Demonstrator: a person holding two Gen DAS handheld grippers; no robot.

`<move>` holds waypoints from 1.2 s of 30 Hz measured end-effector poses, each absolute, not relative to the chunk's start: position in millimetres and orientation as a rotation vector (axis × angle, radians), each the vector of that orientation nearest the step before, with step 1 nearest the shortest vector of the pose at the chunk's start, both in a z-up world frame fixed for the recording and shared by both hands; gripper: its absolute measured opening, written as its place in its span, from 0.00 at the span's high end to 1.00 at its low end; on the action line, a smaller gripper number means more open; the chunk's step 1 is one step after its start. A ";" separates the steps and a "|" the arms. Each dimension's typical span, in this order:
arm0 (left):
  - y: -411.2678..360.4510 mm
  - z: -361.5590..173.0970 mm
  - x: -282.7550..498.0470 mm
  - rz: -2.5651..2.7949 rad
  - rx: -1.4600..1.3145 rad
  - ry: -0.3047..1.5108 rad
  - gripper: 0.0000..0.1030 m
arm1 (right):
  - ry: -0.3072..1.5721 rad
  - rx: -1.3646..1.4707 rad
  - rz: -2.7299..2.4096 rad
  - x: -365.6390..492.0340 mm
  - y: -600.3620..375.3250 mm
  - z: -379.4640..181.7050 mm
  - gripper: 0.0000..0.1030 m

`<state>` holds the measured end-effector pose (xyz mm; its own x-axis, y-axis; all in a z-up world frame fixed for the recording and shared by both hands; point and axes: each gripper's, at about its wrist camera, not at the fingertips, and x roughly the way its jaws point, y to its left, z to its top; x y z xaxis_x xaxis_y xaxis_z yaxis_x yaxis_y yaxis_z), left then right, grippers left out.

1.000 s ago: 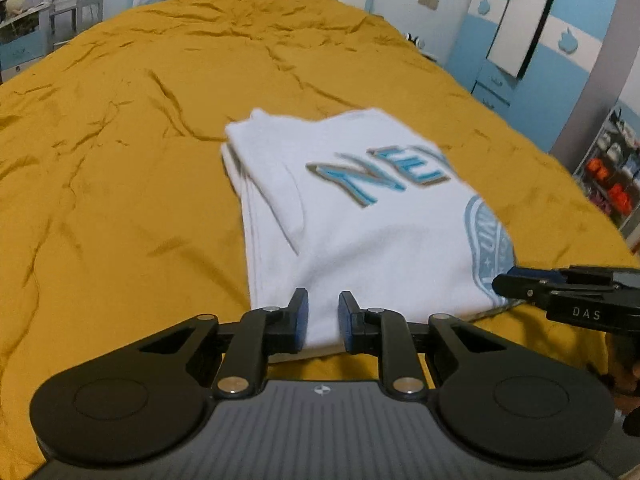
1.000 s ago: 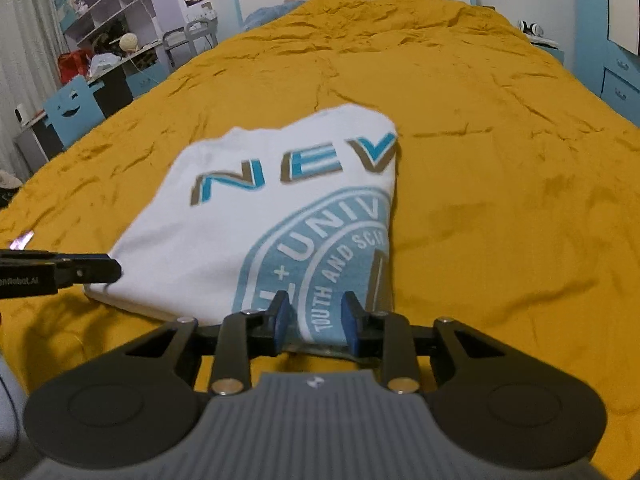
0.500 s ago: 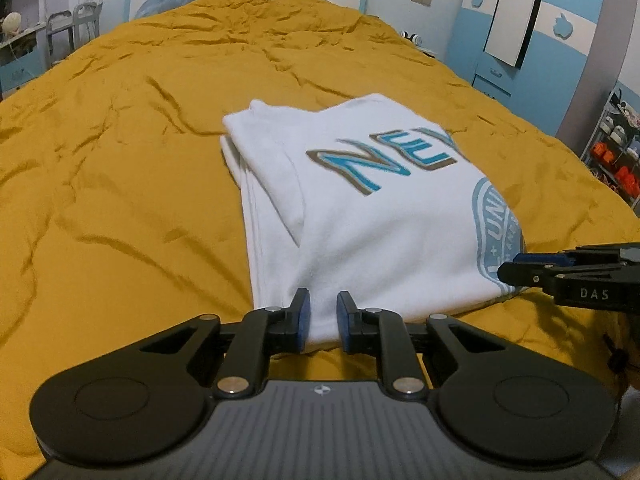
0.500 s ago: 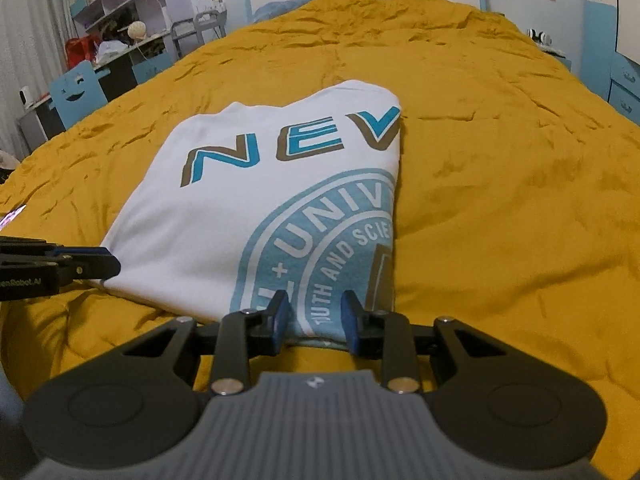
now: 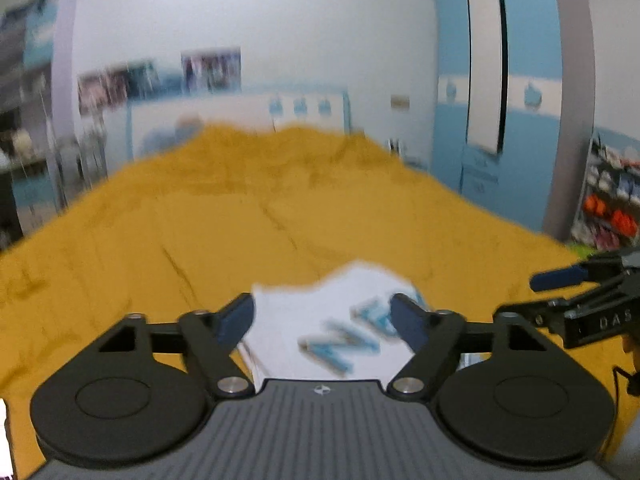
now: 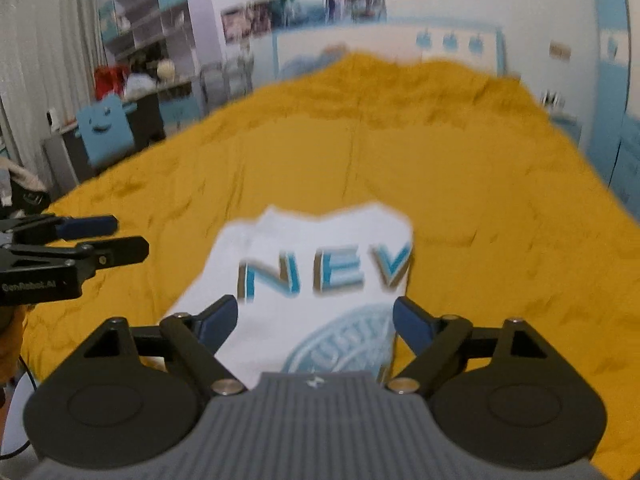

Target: Fold small clothes

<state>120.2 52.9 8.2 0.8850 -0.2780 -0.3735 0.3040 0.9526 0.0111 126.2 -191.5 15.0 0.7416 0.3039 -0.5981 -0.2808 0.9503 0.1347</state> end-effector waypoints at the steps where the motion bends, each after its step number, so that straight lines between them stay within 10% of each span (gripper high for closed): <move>1: 52.0 10.7 118.1 -0.288 0.069 0.352 0.05 | 0.639 0.036 0.310 122.8 -192.1 20.5 0.21; 11: 28.0 9.5 83.3 -0.145 0.071 0.173 0.00 | 0.496 0.093 0.199 76.7 -184.3 28.0 0.21; 36: 10.2 -52.0 24.5 -0.075 0.081 0.434 0.00 | 0.616 0.066 0.143 -9.4 -178.9 -45.0 0.21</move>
<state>24.5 10.2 -52.0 0.9046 -0.0556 -0.4226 0.0901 0.9940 0.0621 -9.4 -178.9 -45.0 0.8065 0.1532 -0.5711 -0.1137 0.9880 0.1045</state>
